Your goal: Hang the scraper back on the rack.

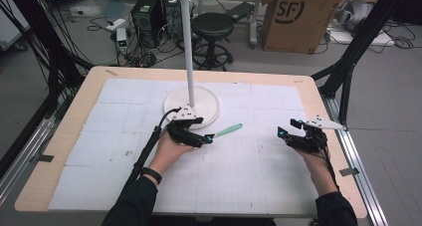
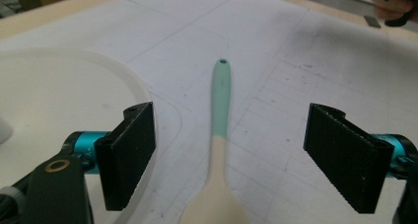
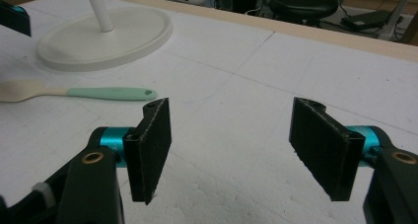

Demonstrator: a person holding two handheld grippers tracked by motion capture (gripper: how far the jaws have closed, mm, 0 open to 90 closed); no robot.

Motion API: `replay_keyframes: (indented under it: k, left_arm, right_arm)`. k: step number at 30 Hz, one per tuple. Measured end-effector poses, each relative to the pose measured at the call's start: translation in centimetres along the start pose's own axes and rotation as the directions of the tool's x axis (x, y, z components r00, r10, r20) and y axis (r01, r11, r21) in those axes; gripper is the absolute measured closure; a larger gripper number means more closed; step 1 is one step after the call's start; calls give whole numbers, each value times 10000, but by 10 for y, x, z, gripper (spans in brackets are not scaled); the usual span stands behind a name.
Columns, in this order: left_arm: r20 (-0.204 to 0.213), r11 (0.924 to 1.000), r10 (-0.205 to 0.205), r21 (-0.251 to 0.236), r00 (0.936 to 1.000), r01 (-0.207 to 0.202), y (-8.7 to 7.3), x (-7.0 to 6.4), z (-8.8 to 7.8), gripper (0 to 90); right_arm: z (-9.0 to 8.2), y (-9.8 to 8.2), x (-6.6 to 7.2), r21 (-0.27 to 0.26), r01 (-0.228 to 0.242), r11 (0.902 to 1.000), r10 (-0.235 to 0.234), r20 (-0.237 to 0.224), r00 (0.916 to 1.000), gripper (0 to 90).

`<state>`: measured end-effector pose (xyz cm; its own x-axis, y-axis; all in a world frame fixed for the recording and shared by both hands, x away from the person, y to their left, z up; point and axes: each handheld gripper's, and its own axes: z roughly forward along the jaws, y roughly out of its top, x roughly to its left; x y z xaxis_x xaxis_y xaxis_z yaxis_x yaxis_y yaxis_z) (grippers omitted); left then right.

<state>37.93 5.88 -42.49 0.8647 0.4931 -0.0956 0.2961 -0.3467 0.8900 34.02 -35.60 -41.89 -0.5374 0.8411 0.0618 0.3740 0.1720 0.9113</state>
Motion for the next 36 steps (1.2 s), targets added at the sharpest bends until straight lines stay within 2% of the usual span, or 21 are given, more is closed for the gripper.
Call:
replay_keyframes:
  k: [4,8,11,14,17,22,29,36]
  left_arm:
    - [99,9983,367,445,9993,-371,2,-4,18,252]
    - [96,9943,367,994,9993,-374,-2,-4,32,316]
    - [-277,9868,609,1520,9978,-560,-5,-5,40,390]
    - [-441,9824,592,1799,9973,-504,-7,-4,44,487]
    - [-592,9804,621,1904,9963,-498,-6,-5,45,547]
    - [-800,9813,606,1872,9949,-447,-6,-5,47,613]
    - [-609,9778,1031,1891,9928,-899,-6,-10,48,762]
    - [-570,9773,1104,1878,9923,-979,-6,-11,48,799]
  right_arm:
    - [0,0,-1,-13,-40,10000,40,-11,10000,321]
    - [0,0,-1,-30,-53,10000,53,-45,10000,323]
    - [0,0,-1,-12,-78,10000,78,-65,9999,324]
    - [1,-1,-1,41,-68,10000,68,-106,9999,325]
    - [2,-1,-1,51,3,10000,-3,-119,9999,326]
    - [3,-1,0,100,70,9999,-69,-101,9999,326]
    - [5,-1,3,201,199,9996,-196,-133,9997,327]
    - [5,-1,2,171,188,9997,-186,-151,9997,329]
